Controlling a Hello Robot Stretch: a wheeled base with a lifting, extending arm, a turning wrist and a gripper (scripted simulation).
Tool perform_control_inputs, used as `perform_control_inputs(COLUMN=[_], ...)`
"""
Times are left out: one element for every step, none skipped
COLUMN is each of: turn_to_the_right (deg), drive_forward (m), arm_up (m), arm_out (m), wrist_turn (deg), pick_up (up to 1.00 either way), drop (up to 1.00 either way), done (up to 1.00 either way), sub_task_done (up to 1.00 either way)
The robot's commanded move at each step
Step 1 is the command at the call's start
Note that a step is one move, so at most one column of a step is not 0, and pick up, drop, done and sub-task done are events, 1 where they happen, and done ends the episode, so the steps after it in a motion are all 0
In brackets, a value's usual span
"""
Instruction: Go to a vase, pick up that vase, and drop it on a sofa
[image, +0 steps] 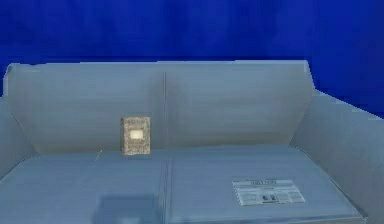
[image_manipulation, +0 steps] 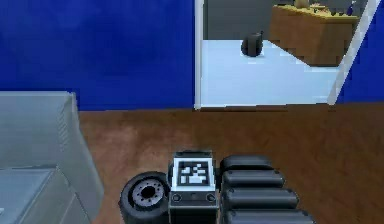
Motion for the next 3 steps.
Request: perform_control_inputs(turn_to_the_right=[9.0,0.0,-45.0], drive_forward=[0.00,0.20,0.00], arm_up=[0.00,0.00,0.00], arm_out=[0.00,0.00,0.00], wrist_turn=[0.0,0.0,0.0], pick_up=[0.00,0.00,0.00], drop=[0.00,0.00,0.00], done=[0.00,0.00,0.00], sub_task_done=[0.00,0.00,0.00])
